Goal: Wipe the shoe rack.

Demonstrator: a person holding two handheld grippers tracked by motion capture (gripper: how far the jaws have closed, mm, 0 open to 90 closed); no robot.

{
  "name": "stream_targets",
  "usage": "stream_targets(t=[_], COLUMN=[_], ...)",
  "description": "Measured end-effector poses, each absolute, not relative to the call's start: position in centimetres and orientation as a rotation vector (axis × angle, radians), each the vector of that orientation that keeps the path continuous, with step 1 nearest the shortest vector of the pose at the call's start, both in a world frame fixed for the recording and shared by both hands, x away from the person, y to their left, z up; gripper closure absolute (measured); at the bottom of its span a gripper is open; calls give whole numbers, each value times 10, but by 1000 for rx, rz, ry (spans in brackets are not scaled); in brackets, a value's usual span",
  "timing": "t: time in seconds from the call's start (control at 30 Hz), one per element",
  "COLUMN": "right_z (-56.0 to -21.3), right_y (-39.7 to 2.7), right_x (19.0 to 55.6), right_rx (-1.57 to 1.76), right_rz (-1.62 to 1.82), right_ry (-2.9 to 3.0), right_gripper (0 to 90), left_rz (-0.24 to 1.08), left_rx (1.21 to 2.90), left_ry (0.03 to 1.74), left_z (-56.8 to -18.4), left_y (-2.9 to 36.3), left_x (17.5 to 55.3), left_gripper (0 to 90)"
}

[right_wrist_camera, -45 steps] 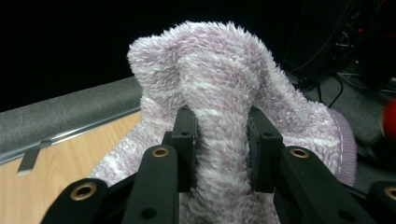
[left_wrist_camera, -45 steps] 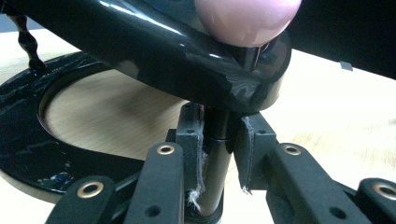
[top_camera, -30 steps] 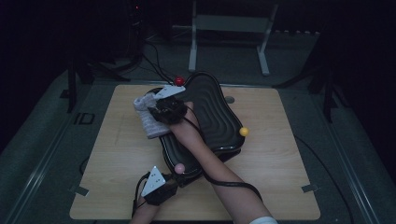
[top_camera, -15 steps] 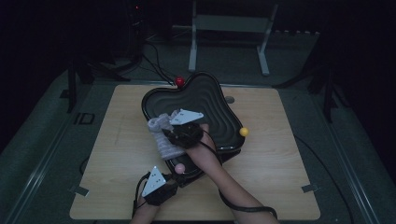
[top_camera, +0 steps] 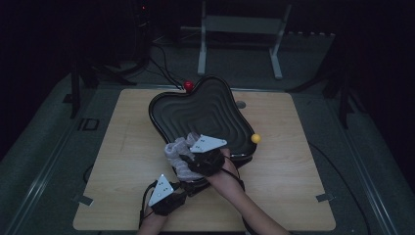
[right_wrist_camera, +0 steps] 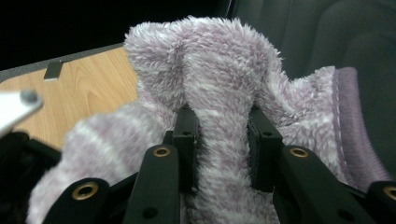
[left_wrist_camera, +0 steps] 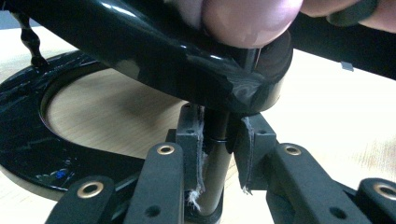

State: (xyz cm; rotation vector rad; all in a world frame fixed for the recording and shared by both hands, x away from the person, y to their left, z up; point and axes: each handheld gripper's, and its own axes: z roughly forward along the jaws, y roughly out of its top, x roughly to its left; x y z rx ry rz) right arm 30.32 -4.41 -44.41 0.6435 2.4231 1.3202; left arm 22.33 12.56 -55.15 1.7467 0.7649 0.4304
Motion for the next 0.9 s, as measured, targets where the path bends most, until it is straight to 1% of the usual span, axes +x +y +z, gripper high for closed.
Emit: stream_targets(t=[0.2,0.4,0.9], right_z=[-449,-452,-454], right_y=[-58,-64,-86], right_x=[300,294,304], right_rx=[659,653,671], right_rz=[1336,1301,1274], right_ry=[2439,2405,2377], right_gripper=[703,704,700], left_rz=[426,425,425], left_rx=[1742,1738,1737], left_ry=[771,778,780], left_z=[-552,-552,-552], left_y=[126,125,126], left_x=[223,222,222], left_gripper=[737,735,736])
